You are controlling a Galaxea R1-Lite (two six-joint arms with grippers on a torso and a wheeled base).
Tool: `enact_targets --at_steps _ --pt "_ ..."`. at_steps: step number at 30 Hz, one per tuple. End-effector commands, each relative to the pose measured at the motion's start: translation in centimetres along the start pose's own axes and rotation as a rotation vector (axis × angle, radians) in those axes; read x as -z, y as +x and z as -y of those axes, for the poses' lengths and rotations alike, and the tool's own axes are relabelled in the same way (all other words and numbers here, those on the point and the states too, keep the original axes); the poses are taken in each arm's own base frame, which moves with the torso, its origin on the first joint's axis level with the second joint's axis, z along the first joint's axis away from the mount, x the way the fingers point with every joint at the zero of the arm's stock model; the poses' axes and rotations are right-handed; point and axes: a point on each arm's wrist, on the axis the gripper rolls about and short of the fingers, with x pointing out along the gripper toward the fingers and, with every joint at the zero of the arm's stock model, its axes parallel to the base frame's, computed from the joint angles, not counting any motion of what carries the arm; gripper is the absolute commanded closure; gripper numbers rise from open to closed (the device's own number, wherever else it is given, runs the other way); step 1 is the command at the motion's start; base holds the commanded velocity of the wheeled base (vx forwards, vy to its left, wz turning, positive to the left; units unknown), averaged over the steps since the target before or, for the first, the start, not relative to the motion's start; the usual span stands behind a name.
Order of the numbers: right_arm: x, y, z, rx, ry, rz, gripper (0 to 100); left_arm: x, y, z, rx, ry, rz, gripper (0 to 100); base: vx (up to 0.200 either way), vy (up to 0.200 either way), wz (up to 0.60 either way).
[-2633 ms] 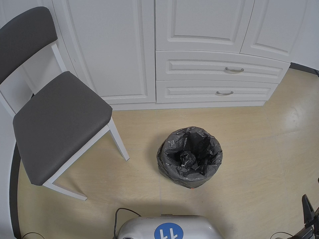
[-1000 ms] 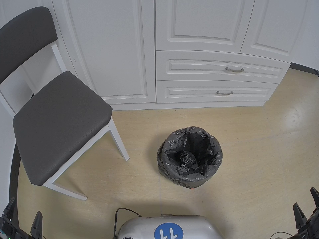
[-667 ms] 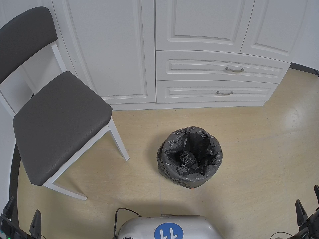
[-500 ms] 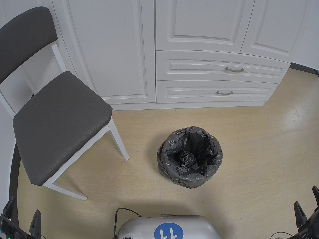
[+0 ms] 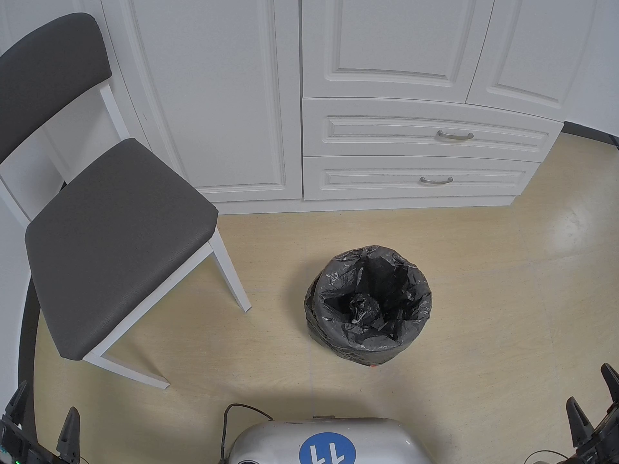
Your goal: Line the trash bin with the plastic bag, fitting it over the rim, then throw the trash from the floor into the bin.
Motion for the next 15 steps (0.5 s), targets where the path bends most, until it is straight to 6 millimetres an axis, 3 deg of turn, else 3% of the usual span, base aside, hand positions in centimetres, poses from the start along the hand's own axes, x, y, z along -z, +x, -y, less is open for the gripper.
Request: enact_targets --at_steps 1,15 --pt "0.48 0.00 0.01 -0.003 -0.003 -0.001 0 0.48 0.02 0.01 0.000 0.000 -0.003 0 0.000 0.000 0.00" --pt "0.48 0.00 0.16 0.066 0.009 0.002 0 0.48 0.02 0.01 0.000 0.000 -0.003 0 0.000 0.000 0.00"
